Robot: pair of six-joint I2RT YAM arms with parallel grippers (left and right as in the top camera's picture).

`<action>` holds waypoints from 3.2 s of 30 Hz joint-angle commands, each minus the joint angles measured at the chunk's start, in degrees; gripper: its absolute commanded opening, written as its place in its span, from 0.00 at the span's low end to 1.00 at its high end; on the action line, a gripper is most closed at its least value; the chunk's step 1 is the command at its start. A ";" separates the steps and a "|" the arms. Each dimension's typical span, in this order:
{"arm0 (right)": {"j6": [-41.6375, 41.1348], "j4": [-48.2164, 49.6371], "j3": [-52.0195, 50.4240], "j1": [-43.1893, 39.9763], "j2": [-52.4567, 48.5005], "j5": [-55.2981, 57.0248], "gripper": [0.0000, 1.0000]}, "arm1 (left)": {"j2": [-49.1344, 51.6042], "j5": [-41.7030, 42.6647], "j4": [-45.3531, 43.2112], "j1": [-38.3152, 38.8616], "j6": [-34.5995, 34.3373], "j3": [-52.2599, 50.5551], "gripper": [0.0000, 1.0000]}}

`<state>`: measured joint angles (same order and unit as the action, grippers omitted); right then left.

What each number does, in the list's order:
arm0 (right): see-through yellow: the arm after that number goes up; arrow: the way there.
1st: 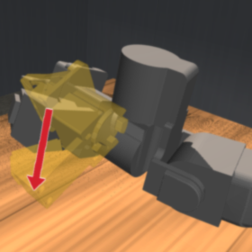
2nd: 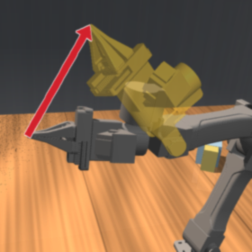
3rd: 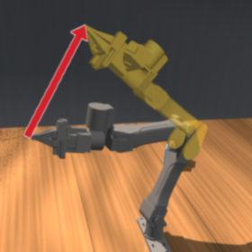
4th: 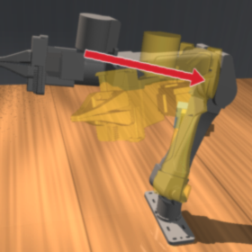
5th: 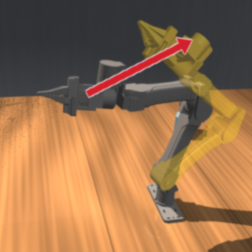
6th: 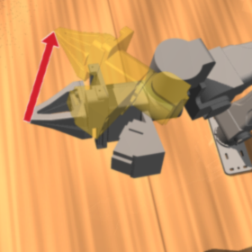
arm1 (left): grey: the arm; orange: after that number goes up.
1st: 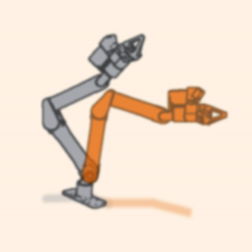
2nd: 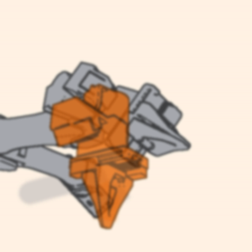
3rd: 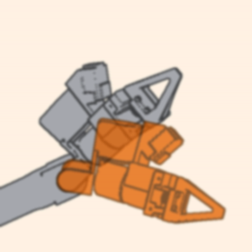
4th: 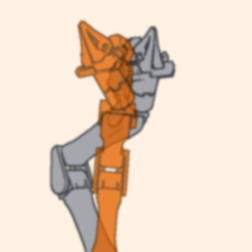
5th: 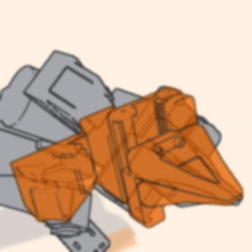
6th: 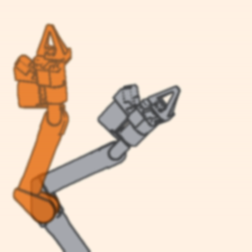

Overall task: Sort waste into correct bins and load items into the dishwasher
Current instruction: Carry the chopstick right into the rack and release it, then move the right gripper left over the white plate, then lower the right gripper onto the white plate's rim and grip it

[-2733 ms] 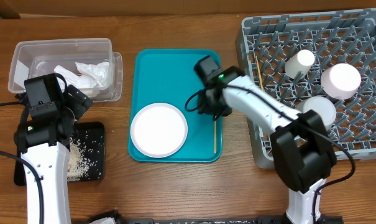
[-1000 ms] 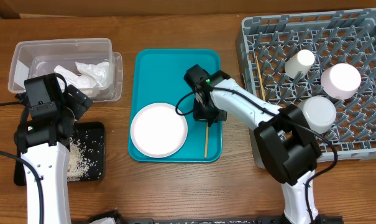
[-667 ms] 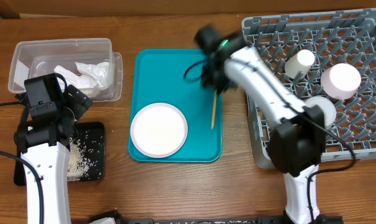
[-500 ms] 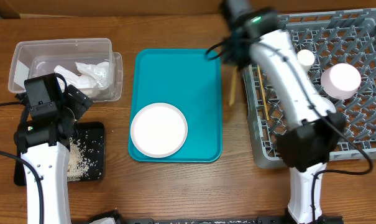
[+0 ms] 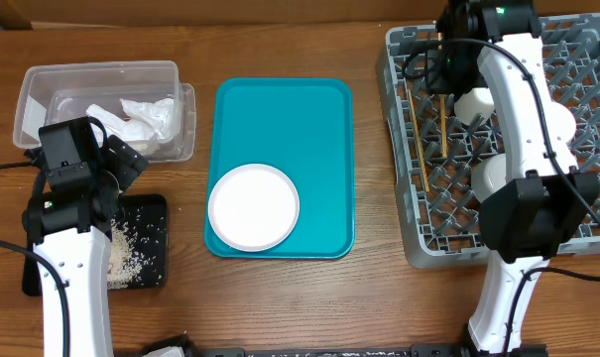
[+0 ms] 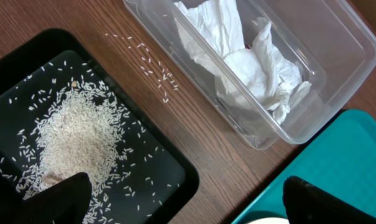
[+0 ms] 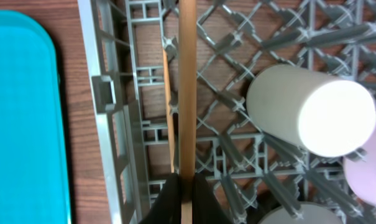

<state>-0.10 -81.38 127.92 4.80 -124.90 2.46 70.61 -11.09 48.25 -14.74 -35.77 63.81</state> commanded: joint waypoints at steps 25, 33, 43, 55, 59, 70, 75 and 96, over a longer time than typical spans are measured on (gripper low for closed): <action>-4.85 -0.57 -4.13 3.34 4.04 -31.61 0.36 | -0.55 0.24 -0.07 -0.15 1.09 0.85 1.00; -6.05 0.52 -4.66 14.01 3.93 -32.79 1.00 | -0.55 0.22 -0.07 -0.15 1.09 0.85 1.00; -13.44 12.85 -10.99 28.61 3.93 -22.75 1.00 | -0.55 0.22 -0.07 -0.15 1.09 0.85 1.00; -22.88 17.57 -19.54 34.10 3.78 -4.39 0.86 | -0.55 0.22 -0.07 -0.13 1.09 0.85 1.00; -24.59 21.62 -26.82 34.03 3.37 -7.93 0.71 | -0.55 0.22 -0.04 -0.13 1.09 0.85 1.00; -28.48 24.79 -33.38 35.06 3.32 -15.45 0.56 | -0.55 0.24 -0.07 -0.13 1.07 0.85 1.00; -30.29 25.53 -35.41 35.89 3.26 -15.37 0.49 | -0.52 0.22 -0.07 -0.13 1.09 0.85 1.00; -32.70 22.47 -30.77 31.87 3.78 -14.25 0.04 | -0.52 0.24 -0.07 -0.13 1.09 0.85 1.00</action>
<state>-32.73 -57.80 92.51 39.05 -122.74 -12.64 70.61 -11.09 48.27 -14.72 -35.77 63.81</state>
